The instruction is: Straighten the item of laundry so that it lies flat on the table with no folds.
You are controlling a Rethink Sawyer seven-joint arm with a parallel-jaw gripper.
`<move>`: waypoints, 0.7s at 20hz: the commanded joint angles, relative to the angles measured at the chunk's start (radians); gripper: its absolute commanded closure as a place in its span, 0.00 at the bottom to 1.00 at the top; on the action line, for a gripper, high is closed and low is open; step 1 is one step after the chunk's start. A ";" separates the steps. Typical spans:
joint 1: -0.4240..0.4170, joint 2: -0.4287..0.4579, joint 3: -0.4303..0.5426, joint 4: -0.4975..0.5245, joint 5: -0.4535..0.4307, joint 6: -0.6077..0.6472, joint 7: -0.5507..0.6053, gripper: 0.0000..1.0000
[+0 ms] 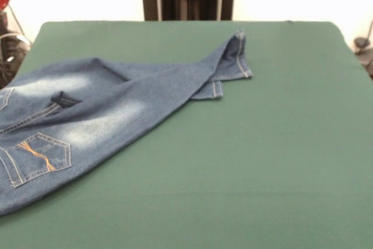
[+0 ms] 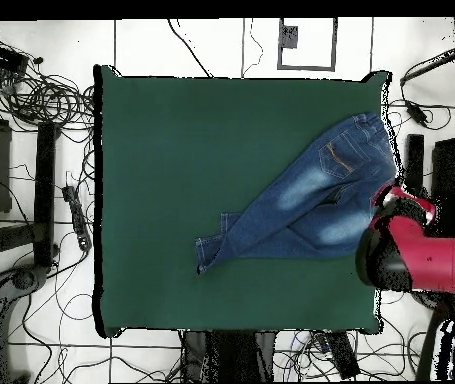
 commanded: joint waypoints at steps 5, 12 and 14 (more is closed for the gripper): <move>0.092 0.046 0.171 0.214 0.136 0.125 0.074 0.00; 0.222 0.083 0.051 0.197 0.231 0.152 0.164 0.00; 0.220 0.078 0.063 0.213 0.263 0.162 0.160 0.00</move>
